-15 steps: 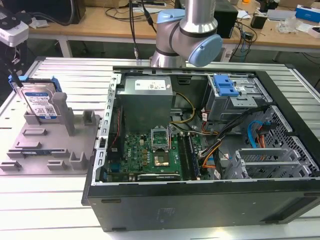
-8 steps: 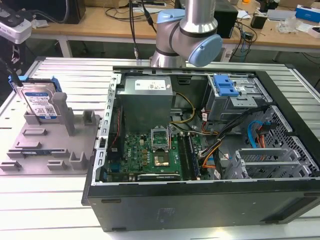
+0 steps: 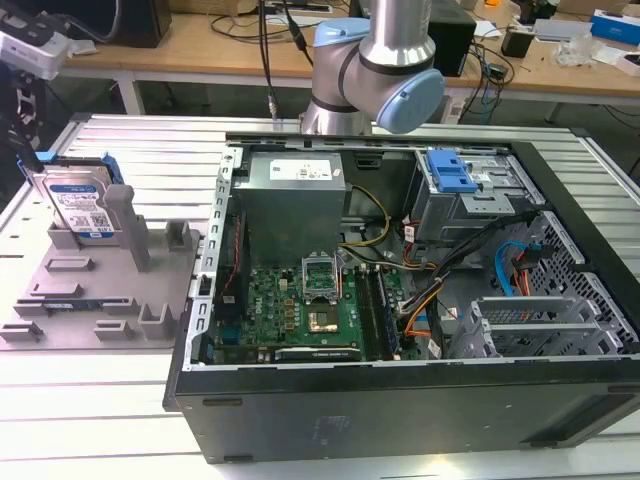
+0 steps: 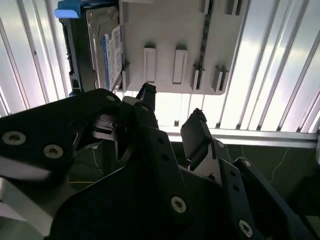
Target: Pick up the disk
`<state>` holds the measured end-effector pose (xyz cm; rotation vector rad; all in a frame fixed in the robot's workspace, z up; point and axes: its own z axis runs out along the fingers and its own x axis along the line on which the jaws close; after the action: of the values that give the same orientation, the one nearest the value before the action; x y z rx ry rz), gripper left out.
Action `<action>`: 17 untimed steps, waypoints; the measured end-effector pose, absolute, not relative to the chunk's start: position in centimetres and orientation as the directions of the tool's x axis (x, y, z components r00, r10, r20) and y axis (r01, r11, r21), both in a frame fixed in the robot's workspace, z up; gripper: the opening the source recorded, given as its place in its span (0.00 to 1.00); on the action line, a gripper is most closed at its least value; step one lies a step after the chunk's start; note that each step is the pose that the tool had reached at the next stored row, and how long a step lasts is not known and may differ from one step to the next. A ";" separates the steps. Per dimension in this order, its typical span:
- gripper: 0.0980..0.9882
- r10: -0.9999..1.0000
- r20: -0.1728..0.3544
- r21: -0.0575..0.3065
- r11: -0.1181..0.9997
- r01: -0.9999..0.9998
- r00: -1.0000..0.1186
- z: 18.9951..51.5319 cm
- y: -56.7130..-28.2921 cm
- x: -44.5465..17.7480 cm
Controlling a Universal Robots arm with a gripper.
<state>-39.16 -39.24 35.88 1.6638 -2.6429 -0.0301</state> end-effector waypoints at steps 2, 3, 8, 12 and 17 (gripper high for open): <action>0.43 -0.917 0.006 0.026 0.398 -0.917 -0.398 35.9 -39.2 -39.2; 0.43 -0.929 0.006 0.026 0.371 -0.928 -0.371 35.9 -39.2 -39.2; 0.43 -0.960 0.007 0.026 0.279 -0.960 -0.279 35.9 -39.2 -39.2; 0.43 -0.982 0.007 0.025 0.191 -0.981 -0.191 35.9 -39.2 -39.1; 0.43 -0.994 0.008 0.025 0.109 -0.994 -0.109 35.9 -39.2 -39.1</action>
<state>-39.12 -39.24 35.88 2.0812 -2.3226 -0.0210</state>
